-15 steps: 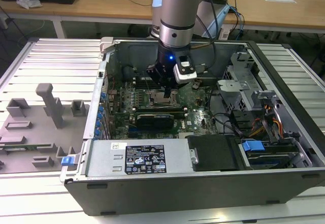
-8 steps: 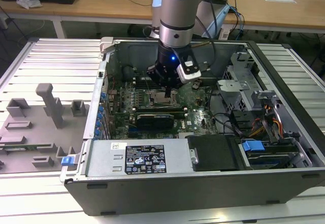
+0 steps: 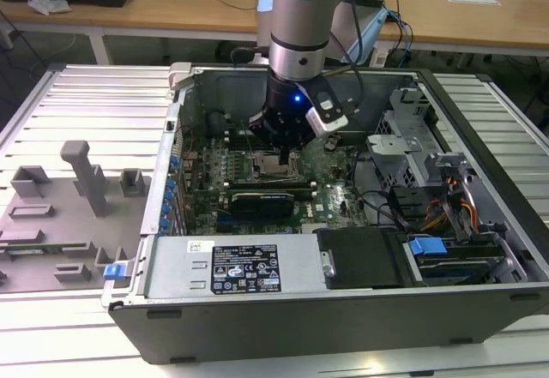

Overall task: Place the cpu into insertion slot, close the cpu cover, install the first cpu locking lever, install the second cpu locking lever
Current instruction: 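Close the cpu cover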

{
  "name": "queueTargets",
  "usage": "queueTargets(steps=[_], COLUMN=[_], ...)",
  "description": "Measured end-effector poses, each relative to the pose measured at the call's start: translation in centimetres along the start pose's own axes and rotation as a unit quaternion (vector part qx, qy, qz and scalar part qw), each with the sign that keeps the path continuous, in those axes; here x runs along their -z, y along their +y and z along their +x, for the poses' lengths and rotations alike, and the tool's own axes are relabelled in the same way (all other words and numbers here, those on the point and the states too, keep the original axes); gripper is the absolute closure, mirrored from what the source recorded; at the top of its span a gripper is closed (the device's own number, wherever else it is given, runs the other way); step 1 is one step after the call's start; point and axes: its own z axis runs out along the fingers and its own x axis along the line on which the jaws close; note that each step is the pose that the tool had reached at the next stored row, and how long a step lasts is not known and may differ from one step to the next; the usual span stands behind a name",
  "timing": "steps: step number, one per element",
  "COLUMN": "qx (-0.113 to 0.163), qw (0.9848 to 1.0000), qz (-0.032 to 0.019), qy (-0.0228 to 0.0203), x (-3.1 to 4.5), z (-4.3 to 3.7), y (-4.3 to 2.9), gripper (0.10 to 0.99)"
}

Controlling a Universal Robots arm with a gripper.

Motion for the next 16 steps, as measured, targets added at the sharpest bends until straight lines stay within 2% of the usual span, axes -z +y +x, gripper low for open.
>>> queueTargets(steps=[3,7,9,12,14,16], qx=[0.032,0.075,0.078,0.076,0.073,0.065], qw=[0.9995,0.9972,0.9969,0.997,0.9973,0.9978], qz=[0.0001,0.0004,0.0044,0.0132,0.0137,0.0137], qy=[0.0003,0.0006,-0.0002,-0.0031,-0.0032,-0.0034], x=[-0.02,-0.07,-0.08,-0.15,-0.18,-0.31], z=[0.0,0.0,0.14,0.47,0.61,1.17], y=[0.0,0.01,0.01,0.03,0.03,0.08], gripper=[0.98,0.98,0.98,0.98,0.98,0.98])
